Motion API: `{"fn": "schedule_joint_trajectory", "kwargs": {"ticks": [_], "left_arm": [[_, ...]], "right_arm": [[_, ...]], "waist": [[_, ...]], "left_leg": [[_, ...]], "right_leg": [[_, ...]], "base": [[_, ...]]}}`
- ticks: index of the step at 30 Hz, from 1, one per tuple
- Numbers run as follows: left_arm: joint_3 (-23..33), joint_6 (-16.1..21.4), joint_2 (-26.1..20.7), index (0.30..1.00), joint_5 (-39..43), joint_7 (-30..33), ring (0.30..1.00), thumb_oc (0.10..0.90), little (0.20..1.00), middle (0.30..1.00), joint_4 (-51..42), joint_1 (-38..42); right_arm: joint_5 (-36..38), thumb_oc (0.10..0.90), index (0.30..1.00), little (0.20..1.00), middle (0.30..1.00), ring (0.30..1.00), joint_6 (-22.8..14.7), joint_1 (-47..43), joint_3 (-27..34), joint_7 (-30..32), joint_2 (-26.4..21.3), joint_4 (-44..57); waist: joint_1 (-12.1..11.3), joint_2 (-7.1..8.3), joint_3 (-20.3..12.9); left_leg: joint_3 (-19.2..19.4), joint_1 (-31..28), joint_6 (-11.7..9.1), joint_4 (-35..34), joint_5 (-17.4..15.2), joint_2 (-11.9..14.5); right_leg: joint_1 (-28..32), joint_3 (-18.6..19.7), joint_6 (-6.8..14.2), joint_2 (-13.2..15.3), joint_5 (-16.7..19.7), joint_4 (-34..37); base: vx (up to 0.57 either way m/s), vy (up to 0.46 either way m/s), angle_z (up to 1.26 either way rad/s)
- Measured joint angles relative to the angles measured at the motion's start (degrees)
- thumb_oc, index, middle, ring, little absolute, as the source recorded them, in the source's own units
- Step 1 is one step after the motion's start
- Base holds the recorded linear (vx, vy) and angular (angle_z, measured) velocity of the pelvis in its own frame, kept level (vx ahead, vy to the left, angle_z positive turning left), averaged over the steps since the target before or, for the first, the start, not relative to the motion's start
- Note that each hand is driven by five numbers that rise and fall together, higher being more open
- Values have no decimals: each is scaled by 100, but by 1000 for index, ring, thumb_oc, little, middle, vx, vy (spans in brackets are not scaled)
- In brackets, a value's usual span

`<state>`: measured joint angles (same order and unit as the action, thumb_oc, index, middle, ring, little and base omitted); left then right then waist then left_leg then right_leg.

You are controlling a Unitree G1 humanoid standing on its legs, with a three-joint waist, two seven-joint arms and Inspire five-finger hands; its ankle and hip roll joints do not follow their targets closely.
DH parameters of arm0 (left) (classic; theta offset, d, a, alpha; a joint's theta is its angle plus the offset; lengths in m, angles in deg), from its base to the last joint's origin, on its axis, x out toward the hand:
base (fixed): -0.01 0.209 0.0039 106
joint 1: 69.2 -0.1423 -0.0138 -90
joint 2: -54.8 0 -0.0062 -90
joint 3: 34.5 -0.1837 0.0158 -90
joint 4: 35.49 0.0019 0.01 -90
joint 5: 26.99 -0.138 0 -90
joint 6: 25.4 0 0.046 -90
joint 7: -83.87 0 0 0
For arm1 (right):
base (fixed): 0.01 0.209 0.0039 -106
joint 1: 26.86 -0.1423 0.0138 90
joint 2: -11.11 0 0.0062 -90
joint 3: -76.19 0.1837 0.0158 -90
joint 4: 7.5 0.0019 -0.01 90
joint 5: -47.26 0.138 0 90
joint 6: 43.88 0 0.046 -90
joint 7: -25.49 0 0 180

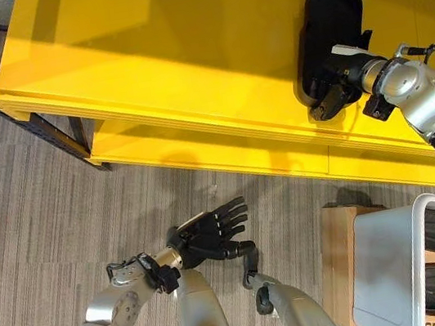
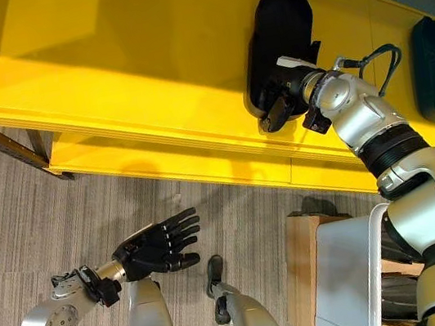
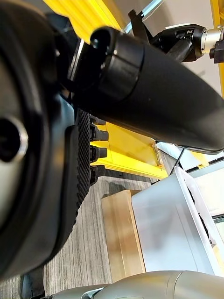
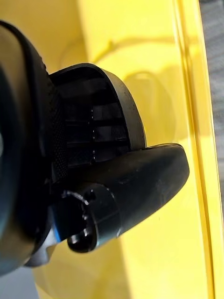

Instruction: Move parts from the plastic box to the shelf.

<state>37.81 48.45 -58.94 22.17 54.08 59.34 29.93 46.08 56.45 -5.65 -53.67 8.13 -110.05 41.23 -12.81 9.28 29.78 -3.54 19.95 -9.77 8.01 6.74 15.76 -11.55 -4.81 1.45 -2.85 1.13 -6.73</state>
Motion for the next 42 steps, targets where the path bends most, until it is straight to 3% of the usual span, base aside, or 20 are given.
{"fn": "schedule_joint_trajectory", "kwargs": {"ticks": [7,19,30,42], "left_arm": [[2,0,-12,1000,8,-73,1000,900,1000,1000,-5,6],[41,1,-373,1000,18,-218,1000,900,1000,1000,-44,-83],[-17,7,-423,1000,24,-218,1000,900,1000,1000,-54,-113],[-33,12,-445,1000,229,-218,1000,900,1000,1000,-66,-111]], "right_arm": [[-115,400,300,300,300,300,-7,-103,-28,35,-34,-251],[-311,400,300,300,300,300,-8,-320,-237,370,-527,-393],[-261,400,300,300,300,300,-17,-497,-237,915,-541,-248],[-239,400,300,300,300,300,-51,-559,-237,1021,-549,101]], "waist": [[0,0,0],[39,1,0],[62,0,0],[58,-1,1]], "left_leg": [[-36,67,2,37,-3,1],[-54,220,22,200,-37,5],[-68,436,36,316,-48,-17],[-129,508,57,487,-111,-93]], "right_leg": [[-40,-28,2,-3,-7,-24],[-215,-24,-3,-5,-44,-223],[-539,-22,-1,27,-165,-564],[-706,-46,-4,109,-403,-1002]], "base": [[5,-49,2],[0,-3,0],[0,0,0],[7,-2,3]]}}
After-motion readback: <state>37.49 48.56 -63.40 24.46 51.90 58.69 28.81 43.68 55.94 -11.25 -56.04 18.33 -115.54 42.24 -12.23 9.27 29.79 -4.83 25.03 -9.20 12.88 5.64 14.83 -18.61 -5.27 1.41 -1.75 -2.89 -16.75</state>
